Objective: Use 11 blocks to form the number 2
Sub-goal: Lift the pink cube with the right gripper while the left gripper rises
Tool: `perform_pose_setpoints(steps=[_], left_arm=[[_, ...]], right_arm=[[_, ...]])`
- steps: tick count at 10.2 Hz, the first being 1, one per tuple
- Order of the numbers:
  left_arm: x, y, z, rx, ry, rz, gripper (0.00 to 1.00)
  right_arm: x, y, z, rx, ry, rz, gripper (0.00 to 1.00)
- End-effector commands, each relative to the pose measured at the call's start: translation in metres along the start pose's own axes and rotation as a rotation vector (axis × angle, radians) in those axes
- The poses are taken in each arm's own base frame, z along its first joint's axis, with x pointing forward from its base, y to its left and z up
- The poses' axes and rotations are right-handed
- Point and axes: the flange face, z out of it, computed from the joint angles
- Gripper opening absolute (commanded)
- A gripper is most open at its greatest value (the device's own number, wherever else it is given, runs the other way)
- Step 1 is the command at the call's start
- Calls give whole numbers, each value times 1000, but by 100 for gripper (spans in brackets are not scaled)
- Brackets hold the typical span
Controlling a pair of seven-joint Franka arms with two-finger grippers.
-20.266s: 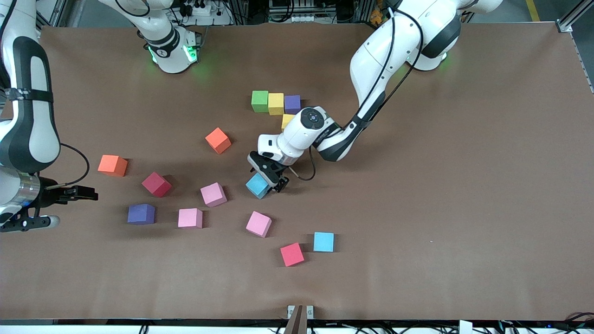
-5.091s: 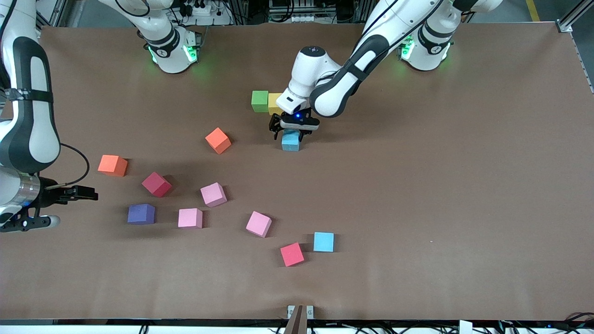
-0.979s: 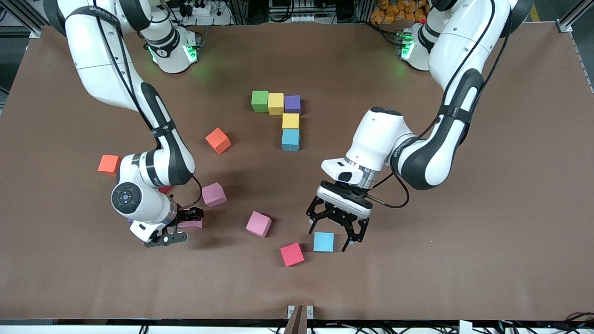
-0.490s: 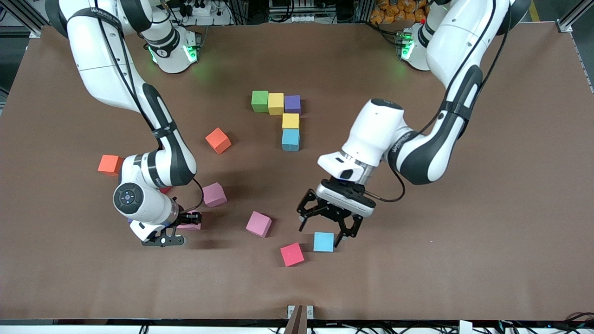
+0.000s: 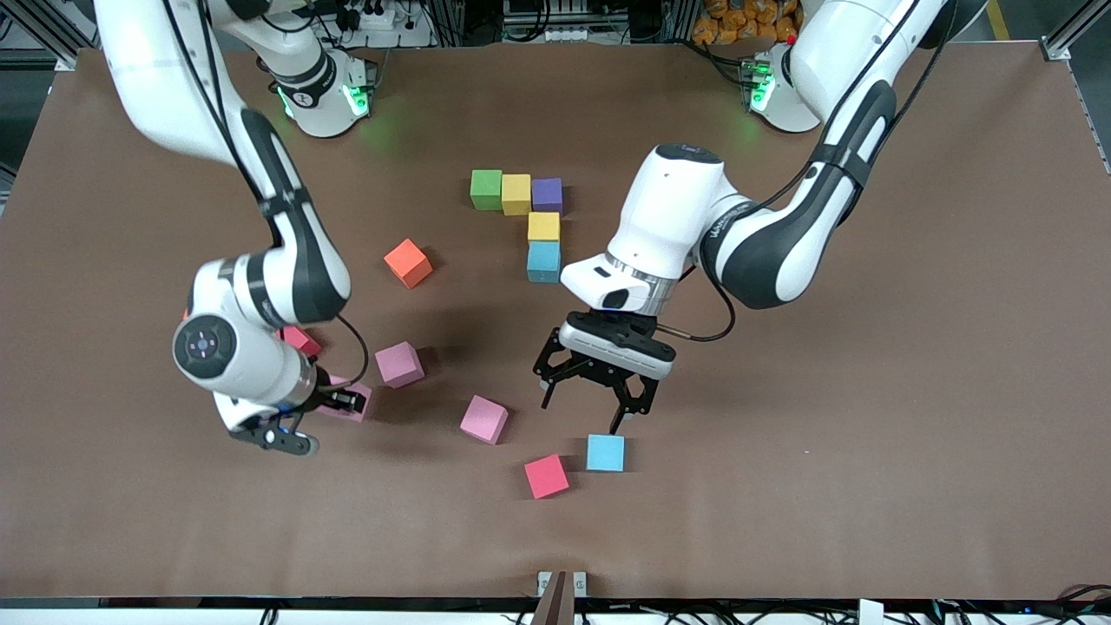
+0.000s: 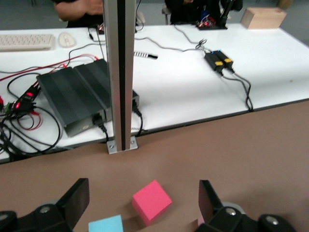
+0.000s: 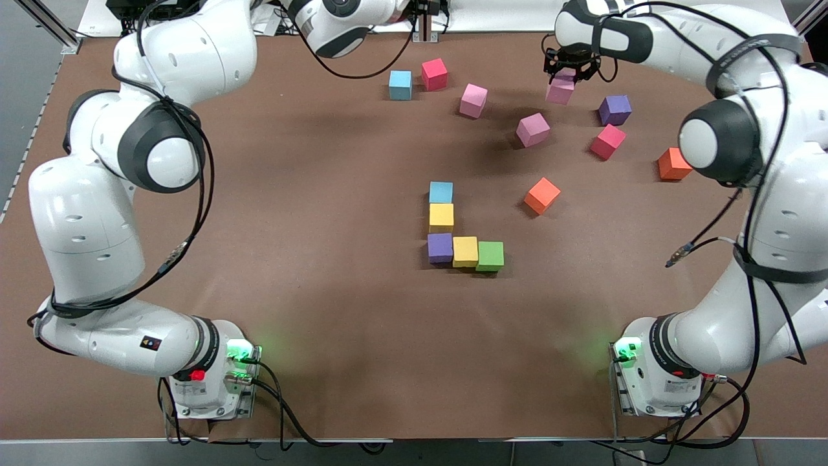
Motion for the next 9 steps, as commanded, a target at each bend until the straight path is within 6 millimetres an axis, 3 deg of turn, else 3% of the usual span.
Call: perform_pose_setpoints(steps=[1,3,5,6,9], left_arm=[[-15,-1,-11,80,-92,10,100],[-29,-11,-14,123,-171,51,100],[-45,-6,-42,194,-340,86,100],[-46,0,-57,217,-436,58,100],[-23,-45,-93,210,-584,40,100]], right_arm=[[-73,-6,-18,-24,-31,231,0],[-115,-27,-15,-47,-45,384,0],[-139,-48,-11,-69,-53,505,0],[-147,-50,-6,-83,-56,587,0],[-171,-32,-5,-101,-62,757,0]])
